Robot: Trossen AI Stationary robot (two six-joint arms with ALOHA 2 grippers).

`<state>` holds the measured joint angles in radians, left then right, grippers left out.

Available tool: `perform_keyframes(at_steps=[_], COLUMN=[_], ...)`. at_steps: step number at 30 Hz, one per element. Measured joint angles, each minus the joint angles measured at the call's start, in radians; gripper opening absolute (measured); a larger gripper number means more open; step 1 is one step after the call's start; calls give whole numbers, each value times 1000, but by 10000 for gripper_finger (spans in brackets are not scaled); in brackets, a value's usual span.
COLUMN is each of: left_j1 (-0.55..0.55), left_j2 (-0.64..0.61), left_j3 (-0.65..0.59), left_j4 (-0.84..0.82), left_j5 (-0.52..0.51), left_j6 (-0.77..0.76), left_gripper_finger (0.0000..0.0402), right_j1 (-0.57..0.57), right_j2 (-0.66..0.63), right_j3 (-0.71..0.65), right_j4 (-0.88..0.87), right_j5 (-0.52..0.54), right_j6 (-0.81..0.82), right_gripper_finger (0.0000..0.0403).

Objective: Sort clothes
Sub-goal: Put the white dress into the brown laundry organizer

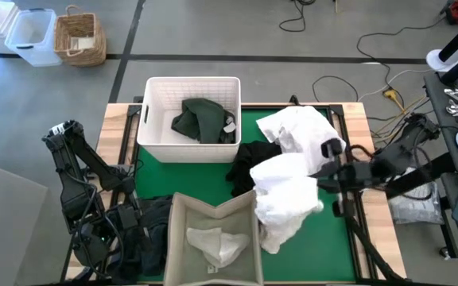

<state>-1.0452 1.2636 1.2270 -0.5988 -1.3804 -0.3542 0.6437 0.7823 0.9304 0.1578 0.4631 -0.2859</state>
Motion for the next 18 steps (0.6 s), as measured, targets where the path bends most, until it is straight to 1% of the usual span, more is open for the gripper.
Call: perform_keyframes(at_steps=[2,7,18], left_j1=[0,0,0], left_j2=[0,0,0], left_j3=[0,0,0], left_j4=[0,0,0], left_j5=[0,0,0], left_j6=[0,0,0], left_gripper_finger=[0,0,0], right_j1=[0,0,0], right_j2=[-4,25,196], right_j3=[27,150,512], right_j4=[19,14,-157], right_j5=[-28,-104,-106], right_j6=[-25,-41,-136], right_gripper_finger=[9,9,9])
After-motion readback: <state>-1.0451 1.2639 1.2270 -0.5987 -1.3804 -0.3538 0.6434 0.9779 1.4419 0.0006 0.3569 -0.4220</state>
